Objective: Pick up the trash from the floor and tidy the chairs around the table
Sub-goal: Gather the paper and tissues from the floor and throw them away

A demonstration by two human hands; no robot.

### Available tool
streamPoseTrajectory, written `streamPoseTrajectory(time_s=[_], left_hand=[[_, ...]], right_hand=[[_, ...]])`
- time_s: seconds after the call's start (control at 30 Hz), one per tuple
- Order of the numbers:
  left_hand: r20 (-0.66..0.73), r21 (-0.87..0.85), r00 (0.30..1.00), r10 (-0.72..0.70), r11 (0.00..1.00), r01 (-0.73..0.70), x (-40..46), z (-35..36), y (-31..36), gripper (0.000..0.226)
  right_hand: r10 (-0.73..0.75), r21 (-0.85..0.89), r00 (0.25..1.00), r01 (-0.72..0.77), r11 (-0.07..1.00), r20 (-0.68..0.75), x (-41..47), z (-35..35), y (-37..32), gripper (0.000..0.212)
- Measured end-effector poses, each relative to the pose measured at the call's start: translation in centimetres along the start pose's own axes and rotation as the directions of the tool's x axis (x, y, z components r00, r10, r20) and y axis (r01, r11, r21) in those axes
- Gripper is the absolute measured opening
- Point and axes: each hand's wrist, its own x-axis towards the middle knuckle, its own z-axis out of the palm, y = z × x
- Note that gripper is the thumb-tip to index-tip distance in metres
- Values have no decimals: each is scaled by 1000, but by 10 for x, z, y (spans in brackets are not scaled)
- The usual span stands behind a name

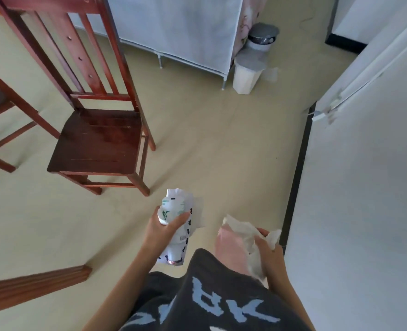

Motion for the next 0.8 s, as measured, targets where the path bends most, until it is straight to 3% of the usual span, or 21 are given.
streamPoseTrajectory(time_s=[0.1, 0.13, 0.2, 0.27, 0.33, 0.4, 0.47, 0.57, 0.7, 0.8], left_hand=[[-17, 10, 1000, 24, 1000, -24, 50, 32, 43, 50], [-23, 5, 999, 27, 1000, -27, 67, 43, 61, 48], [-35, -2, 999, 40, 999, -40, 95, 63, 91, 50], [-58, -13, 998, 29, 999, -30, 121, 75, 118, 55], [-91, -28, 996, 1, 1000, -3, 144, 82, 137, 53], [-147, -71, 989, -22, 997, 12, 172, 85, 151, 51], [-197, -118, 980, -38, 993, 15, 200, 89, 163, 51], [-245, -177, 968, -49, 984, 5, 259, 93, 193, 58], [-233, -264, 970, -67, 965, 3, 353, 86, 249, 68], [-229, -274, 972, -55, 962, -10, 420, 75, 303, 61]], right_hand=[[24, -23, 1000, -24, 999, 14, 49, -27, -37, 54], [31, -46, 999, -30, 998, 25, 70, -36, -59, 59], [12, -96, 997, -4, 995, 79, 115, -49, -103, 52], [-36, -125, 989, 54, 991, 147, 162, -52, -152, 22], [-94, -154, 978, 123, 980, 184, 202, -47, -200, 5], [-178, -200, 962, 220, 955, 208, 241, -37, -249, 19], [-202, -225, 950, 256, 940, 238, 278, -27, -284, 7], [-225, -240, 936, 292, 926, 269, 346, -10, -332, 23], [-229, -281, 941, 297, 913, 251, 425, 18, -390, 4], [-231, -294, 938, 304, 906, 256, 472, 28, -432, 22]])
